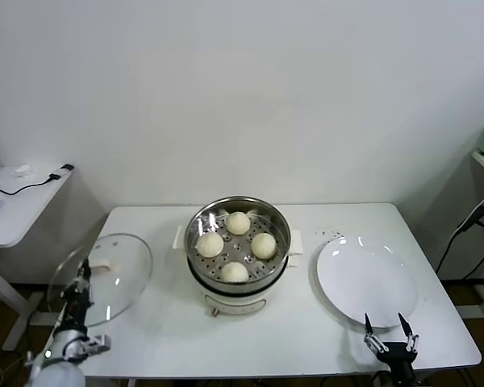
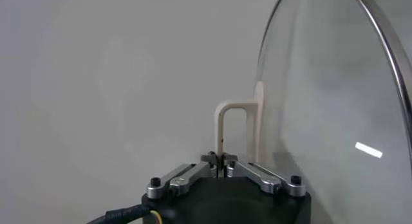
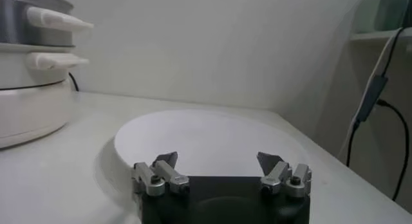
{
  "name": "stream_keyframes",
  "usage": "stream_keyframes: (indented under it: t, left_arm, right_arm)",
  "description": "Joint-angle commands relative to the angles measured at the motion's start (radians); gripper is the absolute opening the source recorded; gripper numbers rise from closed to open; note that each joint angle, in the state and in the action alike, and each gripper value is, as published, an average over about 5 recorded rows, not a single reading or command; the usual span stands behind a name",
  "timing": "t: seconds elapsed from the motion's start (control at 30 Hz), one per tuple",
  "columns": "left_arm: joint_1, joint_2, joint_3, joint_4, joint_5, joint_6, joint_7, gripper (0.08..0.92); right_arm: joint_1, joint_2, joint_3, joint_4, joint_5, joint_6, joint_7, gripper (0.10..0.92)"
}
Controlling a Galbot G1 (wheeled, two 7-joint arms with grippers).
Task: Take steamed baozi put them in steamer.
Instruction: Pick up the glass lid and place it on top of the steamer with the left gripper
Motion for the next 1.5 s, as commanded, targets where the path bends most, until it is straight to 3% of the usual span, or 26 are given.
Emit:
stream_keyframes:
  t: [0.03,0.3,0.47,0.67,1.17,1.5]
  left_arm:
    - [-0.025,0.145,0.025,-0.436,-0.134,0.305,0.309,0.132]
    - [-0.207,0.142,0.353,-0.508,0.097,0.475,0.416,0.132]
    - [-0.291,0.052,0.573,-0.473,0.213,0.537,0.474,0.132]
    - [-0.364,-0.104,0.729,-0.391,0.356,0.569,0.515,0.132]
    - [-0.398,-0.342,0.835,-0.234,0.549,0.579,0.520,0.132]
    - [-0.403,-0.370,0.823,-0.150,0.559,0.579,0.486,0.132]
  right_arm:
    - [-0.002,0.007,-0.004,0.034,-0.022,-0.042,0.016,0.823]
    - [-0.012,0.015,-0.008,0.080,-0.038,-0.054,0.016,0.823]
    - [-0.017,0.024,-0.009,0.088,-0.037,-0.039,0.012,0.823]
    - [-0.020,0.032,-0.008,0.097,-0.036,-0.033,0.012,0.823]
    - [-0.013,0.038,0.004,0.063,-0.029,0.015,0.026,0.823]
    - [-0.013,0.037,0.005,0.051,-0.025,0.029,0.032,0.823]
